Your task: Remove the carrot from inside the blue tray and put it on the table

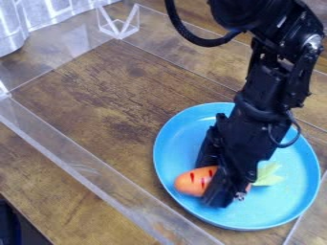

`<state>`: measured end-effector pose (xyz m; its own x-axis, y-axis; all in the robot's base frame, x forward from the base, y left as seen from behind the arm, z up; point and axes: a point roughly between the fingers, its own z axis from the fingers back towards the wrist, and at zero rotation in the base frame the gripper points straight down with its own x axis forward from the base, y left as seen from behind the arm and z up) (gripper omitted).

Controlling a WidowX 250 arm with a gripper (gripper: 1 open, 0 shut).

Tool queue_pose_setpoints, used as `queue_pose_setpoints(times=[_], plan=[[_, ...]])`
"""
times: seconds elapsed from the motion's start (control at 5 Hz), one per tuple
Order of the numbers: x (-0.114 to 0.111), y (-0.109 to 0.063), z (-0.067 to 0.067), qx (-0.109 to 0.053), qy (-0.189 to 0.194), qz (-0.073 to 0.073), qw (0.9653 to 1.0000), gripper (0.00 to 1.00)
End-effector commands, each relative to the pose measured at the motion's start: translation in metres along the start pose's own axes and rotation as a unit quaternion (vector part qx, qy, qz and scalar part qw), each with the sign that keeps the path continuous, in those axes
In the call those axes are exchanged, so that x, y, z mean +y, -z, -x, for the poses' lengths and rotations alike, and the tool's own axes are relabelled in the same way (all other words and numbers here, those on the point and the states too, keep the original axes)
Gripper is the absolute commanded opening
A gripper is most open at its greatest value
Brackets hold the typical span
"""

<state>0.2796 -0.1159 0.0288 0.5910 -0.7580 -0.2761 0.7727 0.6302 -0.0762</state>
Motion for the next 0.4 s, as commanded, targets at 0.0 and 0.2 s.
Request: queue_pose_setpoints(times=[0.0,0.2], plan=[[0.0099,-0.0185,0.0004,-0.018,-0.008,-0.014,0.9997,0.0],[0.0113,-0.0206,0.0029,-0.015,-0.008,-0.015,0.9997,0.0]])
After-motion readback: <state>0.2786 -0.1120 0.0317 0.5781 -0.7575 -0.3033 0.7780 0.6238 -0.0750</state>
